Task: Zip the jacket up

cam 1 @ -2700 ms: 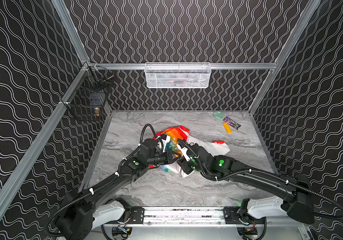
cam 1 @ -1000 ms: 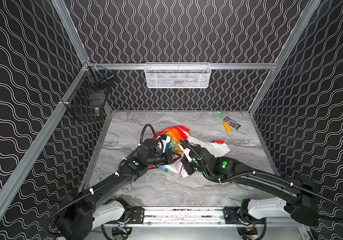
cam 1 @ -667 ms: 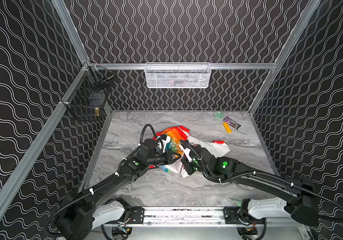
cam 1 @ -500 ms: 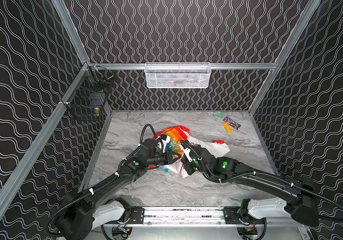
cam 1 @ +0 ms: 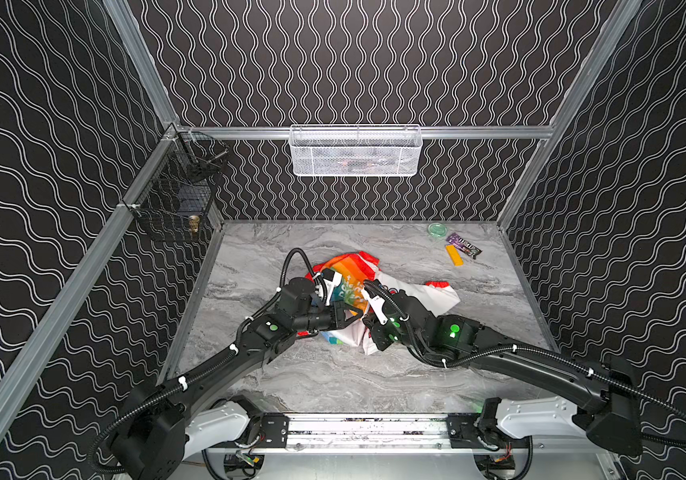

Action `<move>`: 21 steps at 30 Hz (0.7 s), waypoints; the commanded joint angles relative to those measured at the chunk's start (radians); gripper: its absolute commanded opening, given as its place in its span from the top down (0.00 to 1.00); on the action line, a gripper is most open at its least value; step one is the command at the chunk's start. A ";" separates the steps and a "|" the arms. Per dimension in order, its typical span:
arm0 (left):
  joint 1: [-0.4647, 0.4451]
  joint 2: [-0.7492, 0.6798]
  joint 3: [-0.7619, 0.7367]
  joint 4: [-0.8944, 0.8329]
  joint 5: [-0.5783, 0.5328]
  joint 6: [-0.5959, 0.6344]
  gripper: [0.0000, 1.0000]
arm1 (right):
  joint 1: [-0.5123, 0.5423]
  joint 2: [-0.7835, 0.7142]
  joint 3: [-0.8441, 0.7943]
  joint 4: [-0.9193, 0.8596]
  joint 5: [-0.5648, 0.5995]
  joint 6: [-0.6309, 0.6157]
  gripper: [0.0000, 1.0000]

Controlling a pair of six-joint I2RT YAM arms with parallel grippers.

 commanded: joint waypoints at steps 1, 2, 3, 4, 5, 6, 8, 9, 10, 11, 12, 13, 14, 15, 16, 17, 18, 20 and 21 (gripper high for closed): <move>0.001 -0.003 0.001 0.001 -0.011 0.016 1.00 | 0.000 -0.007 -0.001 0.002 0.002 -0.011 0.93; 0.002 -0.003 0.001 0.002 -0.010 0.016 1.00 | -0.001 -0.009 -0.003 0.002 0.000 -0.011 0.93; 0.002 -0.002 0.001 0.003 -0.011 0.016 1.00 | 0.000 -0.009 -0.004 0.000 -0.003 -0.011 0.93; 0.002 -0.002 0.001 0.003 -0.010 0.016 1.00 | 0.000 -0.010 -0.004 0.000 -0.004 -0.013 0.93; 0.001 -0.001 0.001 0.003 -0.010 0.016 1.00 | 0.000 -0.010 -0.004 -0.001 -0.006 -0.013 0.93; 0.001 0.000 0.001 0.003 -0.010 0.015 1.00 | 0.000 -0.010 -0.004 -0.004 -0.007 -0.014 0.92; 0.002 0.000 0.002 0.005 -0.010 0.016 1.00 | 0.000 -0.013 -0.007 -0.004 -0.009 -0.014 0.87; 0.002 0.001 0.002 0.006 -0.007 0.014 1.00 | 0.000 -0.014 -0.009 -0.006 -0.006 -0.013 0.84; 0.002 0.001 0.002 0.005 -0.007 0.015 1.00 | 0.000 -0.015 -0.011 -0.006 -0.002 -0.011 0.83; 0.002 0.002 0.003 0.004 -0.008 0.016 1.00 | 0.000 -0.016 -0.012 -0.007 0.003 -0.010 0.82; 0.001 0.000 0.003 0.003 -0.007 0.016 1.00 | 0.000 -0.016 -0.013 -0.009 0.005 -0.007 0.82; 0.002 0.000 0.005 0.003 -0.008 0.016 1.00 | 0.000 -0.018 -0.015 -0.009 0.008 -0.007 0.81; 0.001 0.000 0.005 0.001 -0.007 0.018 1.00 | 0.000 -0.020 -0.016 -0.009 0.007 -0.007 0.79; 0.002 -0.001 0.006 0.001 -0.008 0.019 1.00 | 0.000 -0.021 -0.017 -0.007 0.006 -0.007 0.76; 0.002 -0.001 0.006 0.000 -0.008 0.018 1.00 | -0.001 -0.022 -0.018 -0.007 0.009 -0.004 0.72; 0.001 -0.001 0.006 0.001 -0.008 0.018 1.00 | 0.000 -0.023 -0.018 -0.010 0.014 -0.001 0.70; 0.002 0.000 0.005 -0.001 -0.007 0.018 1.00 | 0.000 -0.024 -0.020 -0.012 0.018 0.000 0.68; 0.003 -0.001 0.006 0.001 -0.007 0.018 1.00 | -0.001 -0.029 -0.021 -0.012 0.020 0.003 0.64; 0.002 0.000 0.006 -0.001 -0.007 0.018 1.00 | -0.001 -0.037 -0.022 -0.009 0.018 0.003 0.60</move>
